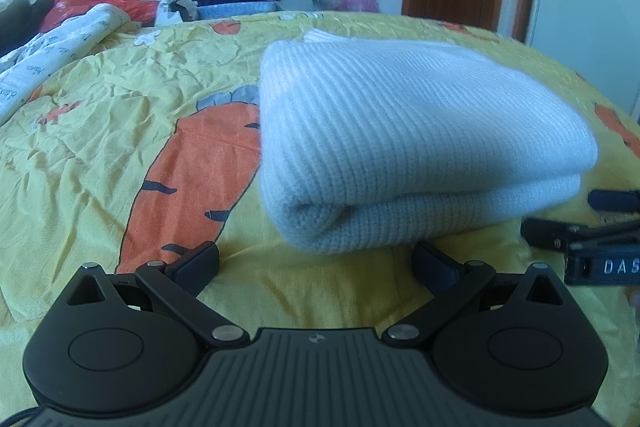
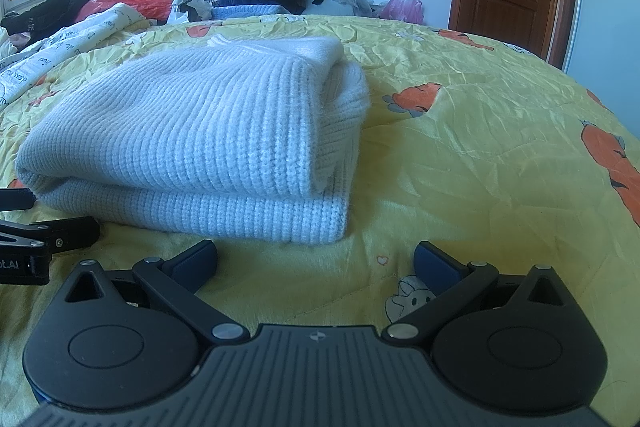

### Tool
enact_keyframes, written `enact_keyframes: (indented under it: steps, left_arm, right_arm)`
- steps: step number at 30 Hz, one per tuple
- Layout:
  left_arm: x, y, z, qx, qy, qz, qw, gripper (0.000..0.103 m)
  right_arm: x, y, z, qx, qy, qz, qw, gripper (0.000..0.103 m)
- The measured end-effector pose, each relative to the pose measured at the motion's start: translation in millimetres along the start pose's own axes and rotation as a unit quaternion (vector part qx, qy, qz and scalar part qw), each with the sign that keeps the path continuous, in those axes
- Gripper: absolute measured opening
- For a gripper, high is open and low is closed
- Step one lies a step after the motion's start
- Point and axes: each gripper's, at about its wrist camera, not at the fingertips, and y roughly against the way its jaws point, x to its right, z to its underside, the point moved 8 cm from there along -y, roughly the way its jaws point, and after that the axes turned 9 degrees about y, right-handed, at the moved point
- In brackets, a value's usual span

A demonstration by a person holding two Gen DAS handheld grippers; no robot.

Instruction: Fold small clothes

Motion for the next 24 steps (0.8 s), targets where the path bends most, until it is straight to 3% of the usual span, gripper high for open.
enact_keyframes:
  steps: [2,4,7,12,24]
  left_arm:
    - [-2,7,-2,-0.008,0.013,-0.004,0.9999,0.103]
    - [-9,21,-5,0.001,0.056,0.014,0.9984,0.103]
    - [-13,45,-9,0.007,0.089,0.036,0.9954,0.103]
    - [-10,80,-11,0.027,0.076,0.002,0.9967,0.103]
    - [-13,84,-3,-0.005,0.115,0.028,0.9930,0.103]
  right_arm:
    - [2,6,-1,-0.017,-0.003,0.016,1.000,0.103]
    - [2,19,-1,-0.030,-0.021,0.022,0.999,0.103]
    - [-1,46,-9,-0.018,-0.035,0.015,0.999,0.103]
    - [-8,72,-15,-0.004,-0.044,-0.001,0.999,0.103]
    - [-12,76,-12,-0.003,-0.041,0.008,0.999,0.103]
